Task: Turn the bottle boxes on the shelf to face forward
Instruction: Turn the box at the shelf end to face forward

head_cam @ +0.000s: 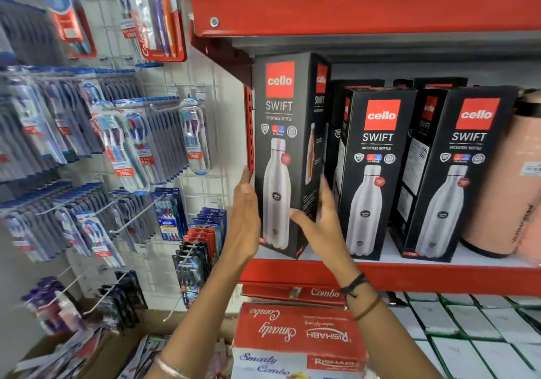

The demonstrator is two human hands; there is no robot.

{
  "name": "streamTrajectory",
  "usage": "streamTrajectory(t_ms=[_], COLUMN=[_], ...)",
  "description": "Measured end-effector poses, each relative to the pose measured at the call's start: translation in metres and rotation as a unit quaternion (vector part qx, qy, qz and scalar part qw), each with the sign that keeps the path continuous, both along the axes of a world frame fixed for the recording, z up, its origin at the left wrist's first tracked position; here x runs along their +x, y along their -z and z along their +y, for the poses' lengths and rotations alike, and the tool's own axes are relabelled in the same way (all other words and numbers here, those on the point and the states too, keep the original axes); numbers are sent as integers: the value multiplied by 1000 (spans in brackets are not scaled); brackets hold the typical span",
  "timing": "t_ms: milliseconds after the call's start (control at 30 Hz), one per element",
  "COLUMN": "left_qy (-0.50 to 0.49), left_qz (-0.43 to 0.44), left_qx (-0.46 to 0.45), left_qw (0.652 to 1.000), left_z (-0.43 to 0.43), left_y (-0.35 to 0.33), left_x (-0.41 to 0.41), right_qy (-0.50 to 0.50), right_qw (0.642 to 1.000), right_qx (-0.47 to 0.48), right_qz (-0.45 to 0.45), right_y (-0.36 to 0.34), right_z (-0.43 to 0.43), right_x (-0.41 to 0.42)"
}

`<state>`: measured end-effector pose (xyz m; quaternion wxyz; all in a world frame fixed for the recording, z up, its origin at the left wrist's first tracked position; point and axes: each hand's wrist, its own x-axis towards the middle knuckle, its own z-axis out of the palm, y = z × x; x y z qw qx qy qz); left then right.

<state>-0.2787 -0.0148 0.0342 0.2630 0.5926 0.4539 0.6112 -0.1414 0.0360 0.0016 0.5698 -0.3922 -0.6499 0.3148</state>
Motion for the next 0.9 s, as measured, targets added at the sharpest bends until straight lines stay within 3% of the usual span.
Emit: streamTrajectory(t_ms=[200, 467, 667, 900], left_qy=[54, 92, 70, 46], left_qz=[12, 4, -13, 21], left_qx=[4, -31, -35, -37], left_qw=[998, 995, 997, 998], left_z=[8, 9, 6, -6], left_y=[24, 30, 48, 56], left_x=[-2, -8, -6, -2], right_qy=[-30, 20, 50, 8], right_qw=[999, 1000, 998, 994], right_qx=[16, 13, 7, -24], right_qz=[-7, -7, 49, 103], right_y=[26, 34, 43, 43], right_z=[9, 12, -4, -18], right_x=[1, -4, 5, 9])
